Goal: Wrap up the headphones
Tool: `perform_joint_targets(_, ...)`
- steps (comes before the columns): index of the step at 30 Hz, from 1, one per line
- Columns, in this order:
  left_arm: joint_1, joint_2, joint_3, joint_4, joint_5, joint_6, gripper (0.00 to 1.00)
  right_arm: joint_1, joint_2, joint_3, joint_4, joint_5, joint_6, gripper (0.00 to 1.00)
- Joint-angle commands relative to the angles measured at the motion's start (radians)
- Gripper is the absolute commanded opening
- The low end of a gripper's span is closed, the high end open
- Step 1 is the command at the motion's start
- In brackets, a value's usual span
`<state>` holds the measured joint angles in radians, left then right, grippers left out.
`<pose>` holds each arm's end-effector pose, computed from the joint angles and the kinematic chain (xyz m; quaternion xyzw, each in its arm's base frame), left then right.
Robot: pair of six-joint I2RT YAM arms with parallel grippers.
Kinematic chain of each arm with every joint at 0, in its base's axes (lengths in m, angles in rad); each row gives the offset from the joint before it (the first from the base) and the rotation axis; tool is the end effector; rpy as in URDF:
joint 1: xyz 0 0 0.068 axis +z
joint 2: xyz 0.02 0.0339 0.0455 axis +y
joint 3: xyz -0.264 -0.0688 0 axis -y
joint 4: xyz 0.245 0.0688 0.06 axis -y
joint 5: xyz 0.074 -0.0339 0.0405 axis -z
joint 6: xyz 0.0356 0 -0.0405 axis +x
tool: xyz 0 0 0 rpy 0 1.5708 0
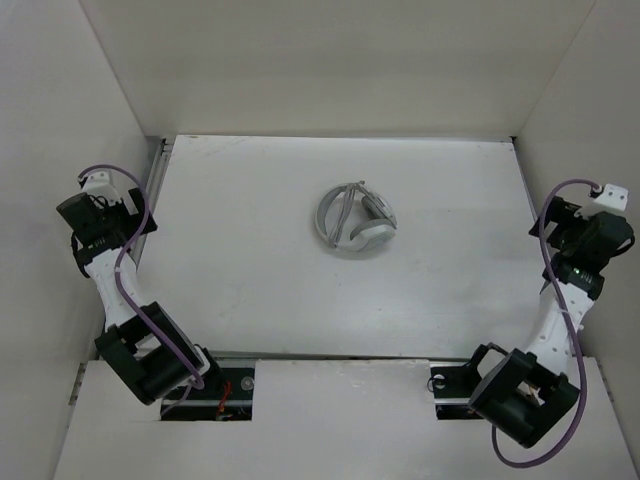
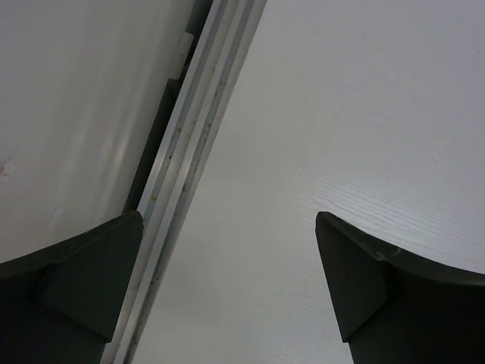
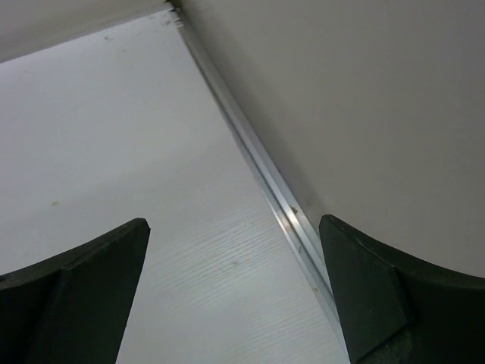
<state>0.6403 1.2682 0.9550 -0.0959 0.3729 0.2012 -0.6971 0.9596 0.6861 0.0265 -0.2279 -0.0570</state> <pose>0.2413 0.1636 0.3045 -0.0796 0.8239 0.0788 0.5555 0.1784 -0.1389 0.2947 0.1802 0.7659 -0.1414 0.6008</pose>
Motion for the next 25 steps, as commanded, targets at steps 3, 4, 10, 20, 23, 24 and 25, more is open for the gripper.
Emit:
perform_joint_targets(3, -0.004, -0.052, -0.022, 0.039, -0.002, 0.001, 1.0, 0.018, -0.022, 0.239, -0.449, -0.159, -0.089, 1.0)
perform_joint_targets(4, -0.003, -0.056, -0.024, 0.038, -0.002, 0.001, 1.0, 0.017, -0.034, 0.259, -0.494, -0.163, -0.074, 1.0)
perform_joint_targets(10, 0.0, -0.063, -0.021, 0.027, -0.003, -0.003, 1.0, 0.012, -0.145, 0.303, -0.606, -0.145, -0.037, 1.0)
perform_joint_targets(20, -0.009, -0.061, -0.028, 0.025, -0.006, -0.025, 1.0, 0.037, -0.19, 0.25, -0.614, -0.027, -0.03, 1.0)
perform_joint_targets(23, -0.009, -0.061, -0.03, 0.025, -0.009, -0.025, 1.0, 0.037, -0.127, 0.277, -0.642, -0.048, -0.015, 1.0)
perform_joint_targets(24, -0.009, -0.061, -0.03, 0.025, -0.009, -0.025, 1.0, 0.031, -0.121, 0.274, -0.626, -0.047, -0.009, 1.0)
perform_joint_targets(25, -0.009, -0.061, -0.032, 0.025, -0.009, -0.025, 1.0, 0.023, -0.119, 0.262, -0.599, -0.044, 0.002, 1.0)
